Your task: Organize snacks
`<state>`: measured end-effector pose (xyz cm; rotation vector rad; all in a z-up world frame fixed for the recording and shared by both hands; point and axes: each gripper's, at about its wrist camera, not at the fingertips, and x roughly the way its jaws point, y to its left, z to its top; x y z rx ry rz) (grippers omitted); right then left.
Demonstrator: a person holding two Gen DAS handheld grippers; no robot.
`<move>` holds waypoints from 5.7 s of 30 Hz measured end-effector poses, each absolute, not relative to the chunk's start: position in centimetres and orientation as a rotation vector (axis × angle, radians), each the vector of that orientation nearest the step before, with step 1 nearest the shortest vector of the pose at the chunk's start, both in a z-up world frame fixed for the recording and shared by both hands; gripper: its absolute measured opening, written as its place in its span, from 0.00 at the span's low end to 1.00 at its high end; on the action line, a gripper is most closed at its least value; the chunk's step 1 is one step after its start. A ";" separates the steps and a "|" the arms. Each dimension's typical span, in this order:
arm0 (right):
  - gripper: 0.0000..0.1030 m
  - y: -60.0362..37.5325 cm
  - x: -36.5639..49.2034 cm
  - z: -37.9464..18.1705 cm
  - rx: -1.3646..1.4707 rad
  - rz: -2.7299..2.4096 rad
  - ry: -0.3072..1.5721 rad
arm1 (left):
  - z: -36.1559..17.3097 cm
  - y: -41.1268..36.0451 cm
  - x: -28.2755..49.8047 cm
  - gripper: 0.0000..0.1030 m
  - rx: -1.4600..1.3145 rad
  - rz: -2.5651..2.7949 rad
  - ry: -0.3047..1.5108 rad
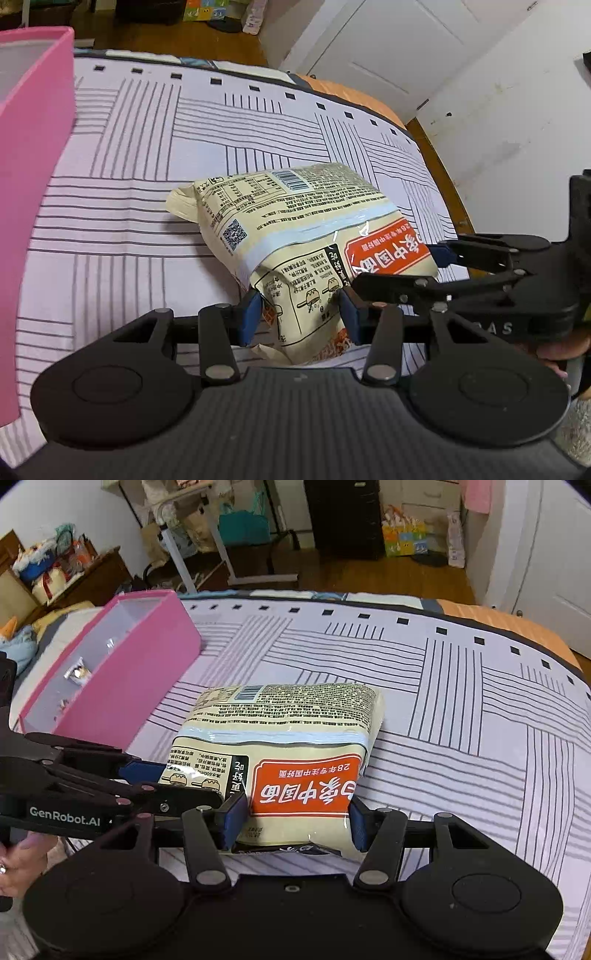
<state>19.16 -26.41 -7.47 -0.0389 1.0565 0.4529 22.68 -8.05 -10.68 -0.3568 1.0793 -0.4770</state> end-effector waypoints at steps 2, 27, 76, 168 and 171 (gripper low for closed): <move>0.60 -26.2 18.0 -7.1 -0.021 0.442 1.037 | -9.9 -7.9 21.9 0.43 -0.340 -0.477 1.064; 0.61 -14.3 5.2 1.8 -0.028 0.557 0.918 | 1.2 3.1 8.1 0.43 -0.278 -0.428 1.036; 0.81 -2.5 16.4 -2.8 -0.397 0.678 0.580 | -3.4 15.1 17.8 0.52 -0.299 0.013 0.830; 0.98 -13.7 -5.5 0.8 -0.052 -0.004 0.597 | 2.4 3.3 -1.4 0.95 0.064 -0.044 0.604; 0.98 -13.7 -5.3 0.8 -0.055 -0.010 0.601 | 2.3 3.3 -1.5 0.95 0.068 -0.037 0.600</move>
